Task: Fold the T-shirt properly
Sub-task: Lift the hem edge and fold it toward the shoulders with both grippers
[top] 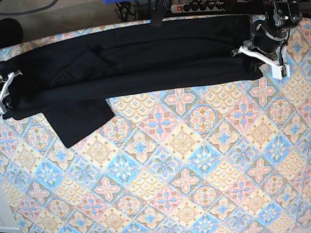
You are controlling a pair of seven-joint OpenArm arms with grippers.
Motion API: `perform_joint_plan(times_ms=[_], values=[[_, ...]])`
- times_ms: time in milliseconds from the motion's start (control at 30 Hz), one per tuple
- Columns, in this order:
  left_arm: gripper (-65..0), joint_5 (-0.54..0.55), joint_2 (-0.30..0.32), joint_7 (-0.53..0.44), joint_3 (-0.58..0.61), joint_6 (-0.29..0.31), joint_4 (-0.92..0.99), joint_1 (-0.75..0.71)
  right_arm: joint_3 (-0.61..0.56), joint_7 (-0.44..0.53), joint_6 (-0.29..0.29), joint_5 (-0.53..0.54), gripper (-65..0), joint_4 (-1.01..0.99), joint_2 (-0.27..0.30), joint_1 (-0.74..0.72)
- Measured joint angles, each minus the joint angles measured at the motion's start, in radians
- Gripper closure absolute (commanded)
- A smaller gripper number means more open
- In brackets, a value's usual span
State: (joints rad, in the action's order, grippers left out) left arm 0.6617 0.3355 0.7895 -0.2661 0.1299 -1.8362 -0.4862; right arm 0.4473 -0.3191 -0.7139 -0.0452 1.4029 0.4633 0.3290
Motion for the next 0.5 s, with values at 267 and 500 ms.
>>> perform_joint_plan(times_ms=[267,500], values=[[-3.5,-0.002,0.000,0.001,0.000,0.003,0.129,0.001,-0.042,-0.006,0.003,-0.004,-0.2,0.000,0.002,0.037],[-24.2,-0.011,0.003,-0.006,0.000,-0.006,0.232,0.043,-0.101,-0.014,0.008,-0.011,-5.1,0.000,0.000,0.036]])
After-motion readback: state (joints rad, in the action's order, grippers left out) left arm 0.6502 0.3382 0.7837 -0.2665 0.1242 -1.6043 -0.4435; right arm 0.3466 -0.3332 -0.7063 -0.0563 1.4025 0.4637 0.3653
